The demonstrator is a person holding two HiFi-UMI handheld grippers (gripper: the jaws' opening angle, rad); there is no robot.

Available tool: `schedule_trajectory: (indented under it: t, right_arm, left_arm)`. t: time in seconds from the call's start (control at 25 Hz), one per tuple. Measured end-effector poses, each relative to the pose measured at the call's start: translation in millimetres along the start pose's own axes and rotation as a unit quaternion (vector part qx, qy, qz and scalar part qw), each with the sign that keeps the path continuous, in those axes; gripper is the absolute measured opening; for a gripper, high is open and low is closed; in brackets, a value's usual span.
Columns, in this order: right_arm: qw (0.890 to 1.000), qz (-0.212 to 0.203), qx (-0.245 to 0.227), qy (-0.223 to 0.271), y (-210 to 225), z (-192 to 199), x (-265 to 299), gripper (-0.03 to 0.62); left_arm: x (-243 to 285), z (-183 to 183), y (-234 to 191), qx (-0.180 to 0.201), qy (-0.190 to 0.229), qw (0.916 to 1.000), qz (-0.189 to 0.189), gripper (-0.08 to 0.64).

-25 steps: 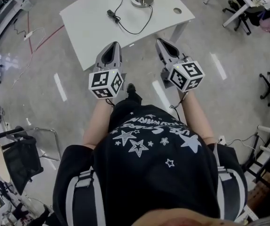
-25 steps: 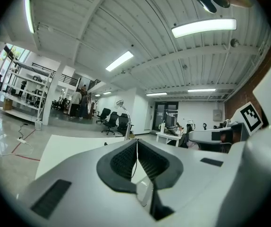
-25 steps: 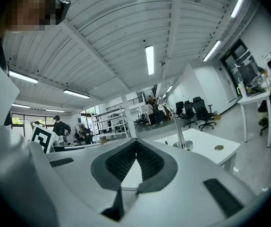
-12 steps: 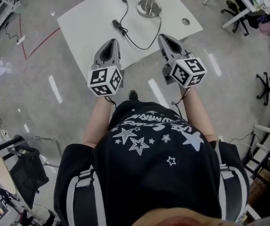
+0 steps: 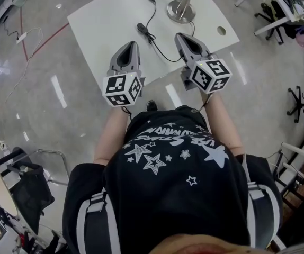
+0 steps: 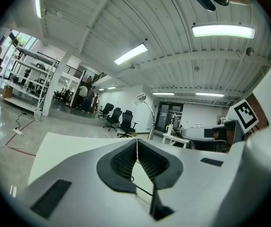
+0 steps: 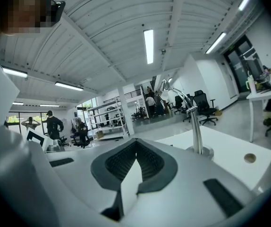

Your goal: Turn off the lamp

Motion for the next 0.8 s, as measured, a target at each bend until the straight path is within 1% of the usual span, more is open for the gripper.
schedule_trajectory:
  t: [0.16,0.28,0.56,0.8]
  right_arm:
    - [1.0,-0.001,0.002,-0.007,4.3,0.6,11.9,0.006]
    - [1.0,-0.01,0.004,-0.009,9.6,-1.0,25.1,0.006]
    - [0.998,-0.067,-0.001,-0.022,18.0,-10.8,76.6,0.006]
    - [0.993,-0.112,-0.004,-0.022,35.4,-30.3,121.0,0.006]
  left_arm:
    - [3.8,3.3,-7.8,-0.005,-0.003,1.0,-0.007,0.013]
    - [8.5,6.2,-11.7,-0.007,-0.004,0.9998,-0.017,0.013]
    - [30.9,5.7,-26.1,-0.004,0.0,0.9977,-0.067,0.013]
    - [60.7,3.6,-39.3,-0.002,-0.001,0.993,-0.118,0.014]
Point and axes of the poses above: the fingertips, and each gripper's own axes: x forward along the fingers, y to its right, z out of its underside, the point moved 3 cm from there along -x, backward along the fingers, and after that the axes turned 13 degrees about z, right-handed, at the moved point
